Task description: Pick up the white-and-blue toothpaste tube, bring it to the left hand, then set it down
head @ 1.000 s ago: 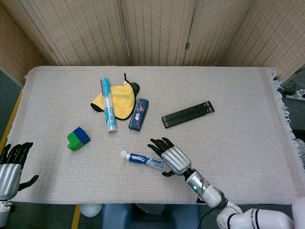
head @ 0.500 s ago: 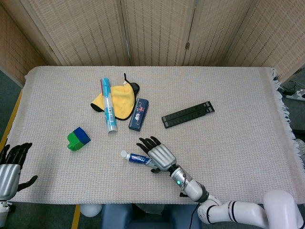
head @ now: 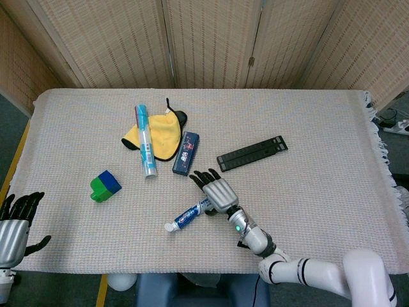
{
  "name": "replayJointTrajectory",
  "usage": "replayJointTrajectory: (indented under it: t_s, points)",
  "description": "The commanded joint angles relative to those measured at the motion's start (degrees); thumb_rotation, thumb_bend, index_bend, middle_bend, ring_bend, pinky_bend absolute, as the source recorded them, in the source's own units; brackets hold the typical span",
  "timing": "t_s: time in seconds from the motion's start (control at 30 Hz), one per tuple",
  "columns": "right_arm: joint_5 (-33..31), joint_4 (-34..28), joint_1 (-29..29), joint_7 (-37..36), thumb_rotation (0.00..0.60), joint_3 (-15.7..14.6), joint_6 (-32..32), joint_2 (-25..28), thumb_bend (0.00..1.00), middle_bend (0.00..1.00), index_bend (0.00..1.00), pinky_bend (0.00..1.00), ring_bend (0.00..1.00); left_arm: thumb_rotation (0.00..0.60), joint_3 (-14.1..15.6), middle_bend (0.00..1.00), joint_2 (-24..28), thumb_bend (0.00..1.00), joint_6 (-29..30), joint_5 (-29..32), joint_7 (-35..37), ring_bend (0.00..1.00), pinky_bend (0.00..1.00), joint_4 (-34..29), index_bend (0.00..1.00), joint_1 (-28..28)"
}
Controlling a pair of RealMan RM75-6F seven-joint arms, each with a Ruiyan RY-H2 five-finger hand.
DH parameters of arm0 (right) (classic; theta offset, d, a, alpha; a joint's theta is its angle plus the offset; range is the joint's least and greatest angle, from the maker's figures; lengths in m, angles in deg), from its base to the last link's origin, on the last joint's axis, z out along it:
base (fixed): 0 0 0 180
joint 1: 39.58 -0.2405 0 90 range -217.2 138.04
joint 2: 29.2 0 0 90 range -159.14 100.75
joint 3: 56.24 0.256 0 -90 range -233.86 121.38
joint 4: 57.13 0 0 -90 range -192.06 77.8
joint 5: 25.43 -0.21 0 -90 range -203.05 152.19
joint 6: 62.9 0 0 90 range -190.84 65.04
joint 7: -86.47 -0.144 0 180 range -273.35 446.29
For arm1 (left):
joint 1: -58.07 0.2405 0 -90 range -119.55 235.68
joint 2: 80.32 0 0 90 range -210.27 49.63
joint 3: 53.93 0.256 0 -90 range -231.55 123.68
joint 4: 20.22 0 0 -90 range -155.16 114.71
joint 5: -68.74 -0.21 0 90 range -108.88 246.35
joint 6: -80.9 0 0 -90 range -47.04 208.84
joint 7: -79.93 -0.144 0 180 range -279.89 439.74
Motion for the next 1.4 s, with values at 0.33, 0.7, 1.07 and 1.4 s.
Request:
replayJointTrajectory:
  t_s: [0.33, 0.7, 1.07, 1.4]
  points:
    - [5.04, -6.07, -2.98, -1.25, 0.6, -4.37, 3.92, 5.09, 0.16, 0.23, 0.23, 0.1, 0.22, 0.6, 0.01, 0.14, -0.18, 0.22, -0.42, 0.22, 0.01, 0.15, 0.0, 0.01, 0.13, -0.12]
    - [6.06, -3.29, -4.81, 0.48, 0.6, -5.98, 3.5, 3.03, 0.34, 0.33, 0.38, 0.17, 0.32, 0.6, 0.05, 0.14, -0.35, 0.22, -0.14, 0.41, 0.76, 0.15, 0.0, 0.62, 0.12, 0.2]
    - [5.27, -2.34, -5.71, 1.65, 0.6, -6.65, 3.33, 1.7, 0.39, 0.36, 0.44, 0.22, 0.36, 0.6, 0.14, 0.14, -0.68, 0.22, -0.24, 0.65, 1.66, 0.15, 0.0, 1.64, 0.12, 0.38]
    - [5.01, -0.95, -6.24, 3.72, 0.6, -7.13, 2.37, 0.55, 0.41, 0.47, 0.56, 0.35, 0.46, 0.6, 0.13, 0.14, -0.95, 0.22, 0.05, 0.43, 2.85, 0.15, 0.0, 2.73, 0.12, 0.54]
